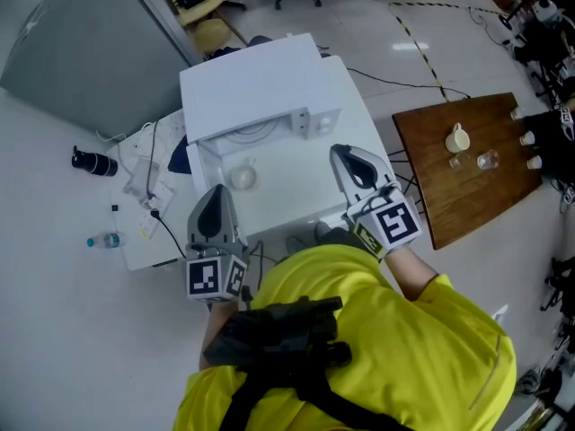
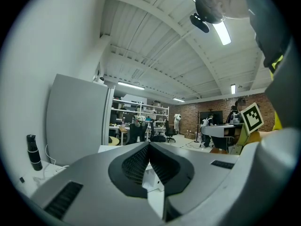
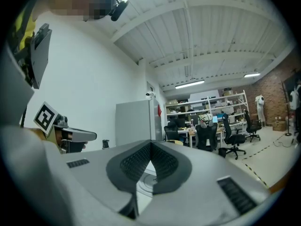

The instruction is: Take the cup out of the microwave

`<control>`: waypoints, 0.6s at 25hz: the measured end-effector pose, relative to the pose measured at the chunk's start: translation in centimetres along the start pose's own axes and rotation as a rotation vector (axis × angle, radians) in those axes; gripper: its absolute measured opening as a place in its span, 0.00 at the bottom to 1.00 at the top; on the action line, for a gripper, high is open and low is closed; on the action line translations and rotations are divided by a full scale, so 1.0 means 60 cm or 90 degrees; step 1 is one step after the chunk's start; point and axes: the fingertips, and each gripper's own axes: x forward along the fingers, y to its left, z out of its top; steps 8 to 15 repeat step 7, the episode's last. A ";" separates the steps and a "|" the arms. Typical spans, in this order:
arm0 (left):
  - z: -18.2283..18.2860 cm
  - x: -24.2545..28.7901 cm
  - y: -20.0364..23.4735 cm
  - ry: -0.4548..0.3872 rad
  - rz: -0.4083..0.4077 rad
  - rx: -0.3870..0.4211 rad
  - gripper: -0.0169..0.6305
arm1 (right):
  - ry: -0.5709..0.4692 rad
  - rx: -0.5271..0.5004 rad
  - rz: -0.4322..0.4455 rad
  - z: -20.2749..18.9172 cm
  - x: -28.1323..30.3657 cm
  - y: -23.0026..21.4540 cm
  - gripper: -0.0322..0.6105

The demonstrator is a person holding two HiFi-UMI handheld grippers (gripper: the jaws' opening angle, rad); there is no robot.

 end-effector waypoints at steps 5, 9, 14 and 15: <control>-0.012 -0.005 -0.009 0.012 -0.007 -0.003 0.02 | 0.001 0.009 0.004 -0.008 -0.006 0.010 0.05; -0.016 -0.007 -0.015 0.015 -0.009 -0.003 0.02 | 0.003 0.008 0.005 -0.011 -0.009 0.013 0.05; -0.016 -0.007 -0.015 0.015 -0.009 -0.003 0.02 | 0.003 0.008 0.005 -0.011 -0.009 0.013 0.05; -0.016 -0.007 -0.015 0.015 -0.009 -0.003 0.02 | 0.003 0.008 0.005 -0.011 -0.009 0.013 0.05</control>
